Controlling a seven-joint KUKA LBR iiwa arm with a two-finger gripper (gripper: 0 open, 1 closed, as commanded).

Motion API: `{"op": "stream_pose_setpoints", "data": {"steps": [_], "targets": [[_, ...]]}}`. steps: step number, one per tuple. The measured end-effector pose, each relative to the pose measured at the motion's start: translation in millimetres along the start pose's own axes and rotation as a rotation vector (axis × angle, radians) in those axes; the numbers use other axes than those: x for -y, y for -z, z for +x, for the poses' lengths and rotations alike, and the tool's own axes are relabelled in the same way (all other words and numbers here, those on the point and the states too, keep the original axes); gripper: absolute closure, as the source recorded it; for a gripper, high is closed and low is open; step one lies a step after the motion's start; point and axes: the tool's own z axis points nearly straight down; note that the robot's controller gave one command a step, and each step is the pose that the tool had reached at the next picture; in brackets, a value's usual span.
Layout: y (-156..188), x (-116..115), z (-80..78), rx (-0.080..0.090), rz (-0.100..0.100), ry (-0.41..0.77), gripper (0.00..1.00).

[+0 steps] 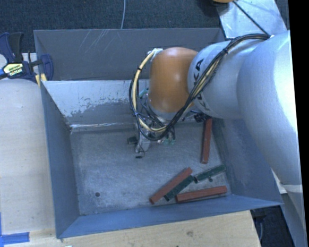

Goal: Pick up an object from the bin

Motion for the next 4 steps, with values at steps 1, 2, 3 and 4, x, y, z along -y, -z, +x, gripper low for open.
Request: {"op": "stream_pose_setpoints", "data": {"steps": [1,2,3,4], "targets": [[145,45,26.5,-0.007,0.001,0.02,1.0],[144,45,26.6,-0.007,0.001,0.02,1.0],[70,54,17.7,-0.013,0.003,-0.181,0.0],[72,54,16.4,-0.008,0.002,-0.181,0.0]]}}
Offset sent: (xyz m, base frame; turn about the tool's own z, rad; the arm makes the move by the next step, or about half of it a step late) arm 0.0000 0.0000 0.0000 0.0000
